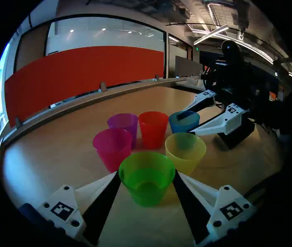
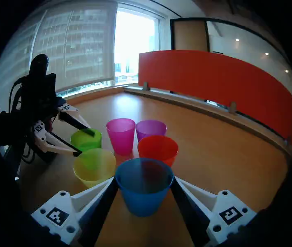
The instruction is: Pour water
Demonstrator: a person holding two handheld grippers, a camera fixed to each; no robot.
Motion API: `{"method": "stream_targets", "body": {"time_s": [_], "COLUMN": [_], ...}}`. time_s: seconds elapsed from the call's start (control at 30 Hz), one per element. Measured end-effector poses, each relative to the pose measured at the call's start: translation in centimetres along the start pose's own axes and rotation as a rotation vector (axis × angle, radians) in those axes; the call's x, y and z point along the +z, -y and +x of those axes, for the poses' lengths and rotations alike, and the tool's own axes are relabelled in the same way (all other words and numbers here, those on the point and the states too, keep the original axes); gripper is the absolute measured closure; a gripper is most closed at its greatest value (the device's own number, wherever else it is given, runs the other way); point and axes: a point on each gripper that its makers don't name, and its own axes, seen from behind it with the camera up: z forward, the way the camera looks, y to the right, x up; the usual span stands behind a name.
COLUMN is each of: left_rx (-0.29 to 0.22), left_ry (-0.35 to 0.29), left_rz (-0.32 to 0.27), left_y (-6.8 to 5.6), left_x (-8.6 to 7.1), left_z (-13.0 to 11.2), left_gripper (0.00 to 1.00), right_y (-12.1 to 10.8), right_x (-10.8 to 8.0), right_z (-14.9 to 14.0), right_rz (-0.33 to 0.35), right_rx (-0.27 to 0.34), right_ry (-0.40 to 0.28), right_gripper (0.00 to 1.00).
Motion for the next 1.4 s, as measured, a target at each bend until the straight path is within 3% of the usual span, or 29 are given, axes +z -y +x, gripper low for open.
{"method": "stream_targets", "body": {"time_s": [0.47, 0.77, 1.07, 1.4], "left_rx": [0.027, 0.083, 0.031, 0.05], "left_ry": [0.04, 0.077, 0.089, 0.105], "left_rz": [-0.004, 0.01, -0.018, -0.014], "left_y": [0.0, -0.2, -0.3, -0.2], "left_x": [-0.1, -0.1, -0.6, -1.1], "left_z": [-0.3, -0.8, -0.8, -1.2], "left_gripper": [0.12, 0.1, 0.1, 0.1], "right_y": [-0.1, -0.1, 0.1, 0.3], "right_x": [0.2, 0.3, 0.1, -0.2], "right_z": [-0.6, -0.9, -0.9, -1.7], "right_rz": [0.007, 0.009, 0.01, 0.013], "right_rx": [-0.002, 0.007, 0.003, -0.002], "right_ry": [0.013, 0.017, 0.02, 0.045], "right_gripper": [0.09, 0.09, 0.08, 0.06]}}
